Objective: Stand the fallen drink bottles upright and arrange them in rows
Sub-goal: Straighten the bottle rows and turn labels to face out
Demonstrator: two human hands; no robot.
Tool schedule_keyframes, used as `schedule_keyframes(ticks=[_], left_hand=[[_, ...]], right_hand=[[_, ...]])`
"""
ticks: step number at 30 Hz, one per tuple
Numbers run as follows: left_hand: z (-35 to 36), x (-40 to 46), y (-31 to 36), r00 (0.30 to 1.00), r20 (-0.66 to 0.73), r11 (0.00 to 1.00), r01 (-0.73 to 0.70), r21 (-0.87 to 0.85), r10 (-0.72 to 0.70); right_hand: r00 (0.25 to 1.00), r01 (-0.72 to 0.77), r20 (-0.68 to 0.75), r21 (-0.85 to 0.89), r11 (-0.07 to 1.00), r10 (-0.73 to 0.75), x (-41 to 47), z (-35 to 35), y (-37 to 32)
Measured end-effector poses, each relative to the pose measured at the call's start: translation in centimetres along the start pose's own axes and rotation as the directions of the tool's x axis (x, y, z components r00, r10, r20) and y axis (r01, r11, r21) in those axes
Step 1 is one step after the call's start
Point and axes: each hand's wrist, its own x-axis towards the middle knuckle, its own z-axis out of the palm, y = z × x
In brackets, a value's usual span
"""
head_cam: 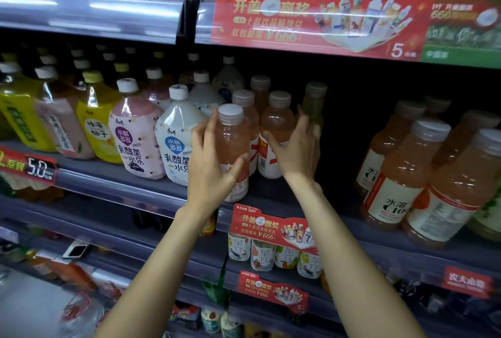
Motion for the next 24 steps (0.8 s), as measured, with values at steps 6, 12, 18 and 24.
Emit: schedule_keyframes(ticks=[6, 12, 18, 24], left_hand=[[0.1, -0.3, 0.0, 0.999, -0.046, 0.994, -0.008, 0.113, 0.013], [-0.1, -0.7, 1.1, 0.998, -0.06, 0.999, -0.005, 0.047, 0.008], [0.0, 2.6, 3.6, 0.947, 0.02, 0.909, -0.313, 0.276, 0.32], [0.7, 2.8, 3.0, 0.937, 0.051, 0.852, -0.336, 0.401, 0.345]], right_hand=[[0.993, 0.112, -0.008, 0.23, 0.967, -0.114, -2.6, -2.3, -0.1], [0.978, 0.095, 0.135, 0.385, 0.918, -0.158, -4.1, -3.5, -0.7], [0.944, 0.054, 0.271, 0.44, 0.896, -0.19, -3.1, -4.8, -0.4], [0.903, 0.43, -0.001, -0.051, 0.901, -0.431, 1.2, -5.2, 0.0]])
